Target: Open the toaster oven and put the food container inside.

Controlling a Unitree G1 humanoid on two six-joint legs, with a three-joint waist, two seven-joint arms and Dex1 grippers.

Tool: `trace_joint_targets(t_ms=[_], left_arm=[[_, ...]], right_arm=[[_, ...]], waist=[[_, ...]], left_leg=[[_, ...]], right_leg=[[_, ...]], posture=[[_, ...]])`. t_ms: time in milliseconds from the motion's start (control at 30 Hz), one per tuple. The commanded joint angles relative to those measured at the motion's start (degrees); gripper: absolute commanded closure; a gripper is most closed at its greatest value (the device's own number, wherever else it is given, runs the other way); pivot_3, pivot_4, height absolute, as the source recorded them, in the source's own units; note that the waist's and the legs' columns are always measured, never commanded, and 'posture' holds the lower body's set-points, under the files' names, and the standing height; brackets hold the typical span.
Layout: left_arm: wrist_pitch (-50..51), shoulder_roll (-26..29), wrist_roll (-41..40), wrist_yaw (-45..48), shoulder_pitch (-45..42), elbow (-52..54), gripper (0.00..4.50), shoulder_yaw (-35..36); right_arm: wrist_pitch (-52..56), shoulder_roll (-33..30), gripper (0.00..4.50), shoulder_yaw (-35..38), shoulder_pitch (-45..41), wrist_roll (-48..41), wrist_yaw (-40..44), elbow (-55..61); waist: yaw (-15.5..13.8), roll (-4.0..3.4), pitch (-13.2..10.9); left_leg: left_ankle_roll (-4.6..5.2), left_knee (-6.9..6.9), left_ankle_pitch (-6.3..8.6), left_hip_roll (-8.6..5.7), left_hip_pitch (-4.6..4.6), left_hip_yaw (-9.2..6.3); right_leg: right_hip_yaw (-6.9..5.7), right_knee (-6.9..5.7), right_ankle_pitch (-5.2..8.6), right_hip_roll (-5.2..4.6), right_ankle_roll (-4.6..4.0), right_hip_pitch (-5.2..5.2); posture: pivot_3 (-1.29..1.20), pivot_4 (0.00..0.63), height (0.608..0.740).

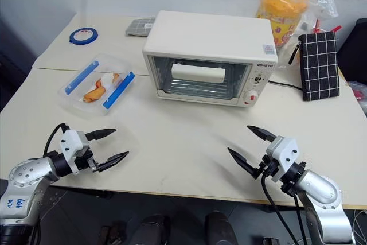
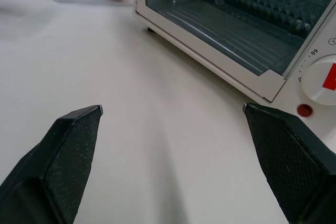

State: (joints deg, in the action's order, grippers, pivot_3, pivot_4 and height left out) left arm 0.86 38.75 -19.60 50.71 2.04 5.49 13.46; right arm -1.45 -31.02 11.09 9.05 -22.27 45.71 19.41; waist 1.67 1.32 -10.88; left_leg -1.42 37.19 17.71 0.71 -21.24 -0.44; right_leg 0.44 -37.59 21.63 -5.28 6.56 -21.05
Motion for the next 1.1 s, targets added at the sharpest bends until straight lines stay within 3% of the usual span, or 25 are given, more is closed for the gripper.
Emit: trace_joint_targets(t_ms=[33, 133, 300, 467, 600, 733, 900, 1100], left_arm=[[-2.2, 0.6, 0.8, 0.1, -0.2, -1.1, 0.04, 0.9], [2.0, 0.1, -5.9, 2.0, -2.1, 0.4, 0.04, 2.4], [14.6, 5.8, -17.9, 9.6, -6.6, 4.2, 0.04, 3.8], [19.9, 7.4, -22.0, 10.2, -12.1, 3.9, 0.04, 4.9], [20.8, 6.9, -22.1, 9.8, -13.7, 2.8, 0.04, 5.8], [23.4, 5.1, -22.7, 6.7, -15.6, 2.5, 0.04, 5.5], [23.8, 4.2, -22.0, 6.5, -15.7, 3.4, 0.04, 5.0], [25.1, 3.8, -21.8, 6.0, -14.2, 6.0, 0.04, 4.0]], right_arm=[[-1.6, 0.6, 0.00, -0.6, -0.7, 0.0, 0.1, 0.2], [-1.7, 0.7, 0.00, 0.0, -0.2, -0.8, -0.1, 0.8], [-0.2, -0.4, 0.00, 6.5, 6.2, -5.8, 0.1, 2.8], [-2.0, -0.3, 0.00, 8.0, 6.0, -5.0, 0.3, 0.1], [3.2, -1.3, 0.00, 6.9, -2.3, -7.5, -2.4, 1.0], [17.9, -3.7, 0.00, 2.5, -16.0, -13.4, -5.5, 2.8], [27.4, -3.0, 0.00, -0.7, -27.8, -15.5, -8.8, 0.6], [33.0, -2.2, 0.00, -4.7, -35.2, -13.0, -10.2, -2.7]], waist=[[0.0, 0.00, 0.0], [-0.1, 0.00, 0.0], [-0.4, 0.00, 0.0], [0.2, -0.09, 0.0], [1.1, -0.13, 0.0], [1.0, -0.15, 0.0], [0.1, -0.15, 0.0], [-0.2, -0.15, 0.0]], left_leg=[[0.00, 0.00, 0.00, 0.00, 0.00, 0.00], [0.00, 0.01, 0.00, -0.01, -0.02, -0.01], [-0.01, 0.03, 0.00, -0.02, -0.07, -0.25], [-0.01, 0.02, 0.01, -0.04, 0.13, -0.46], [-0.06, -0.02, -0.02, -0.01, 0.21, -0.36], [-0.09, 0.05, -0.04, 0.01, 0.12, -0.45], [-0.33, 0.00, -0.17, 0.02, -0.06, -0.56], [-0.29, 0.05, -0.15, -0.06, -0.23, -0.55]], right_leg=[[0.00, 0.00, 0.00, 0.00, 0.00, 0.00], [-0.01, 0.00, 0.00, 0.00, 0.00, 0.00], [-0.03, 0.14, 0.00, -0.07, 0.00, 0.15], [-0.03, 0.38, 0.00, -0.06, 0.00, 0.57], [-0.05, 0.22, 0.00, 0.05, 0.00, 0.47], [-0.05, 0.17, 0.00, 0.04, 0.00, 0.41], [-0.06, 0.30, 0.00, 0.02, -0.01, 0.34], [-0.10, 0.48, 0.00, -0.08, 0.00, 0.28]], posture=[[0.00, 0.150, 0.740], [0.00, 0.150, 0.740], [0.00, 0.150, 0.740], [0.00, 0.150, 0.740], [0.00, 0.150, 0.740], [0.00, 0.150, 0.740], [0.00, 0.150, 0.740], [0.00, 0.150, 0.740]])
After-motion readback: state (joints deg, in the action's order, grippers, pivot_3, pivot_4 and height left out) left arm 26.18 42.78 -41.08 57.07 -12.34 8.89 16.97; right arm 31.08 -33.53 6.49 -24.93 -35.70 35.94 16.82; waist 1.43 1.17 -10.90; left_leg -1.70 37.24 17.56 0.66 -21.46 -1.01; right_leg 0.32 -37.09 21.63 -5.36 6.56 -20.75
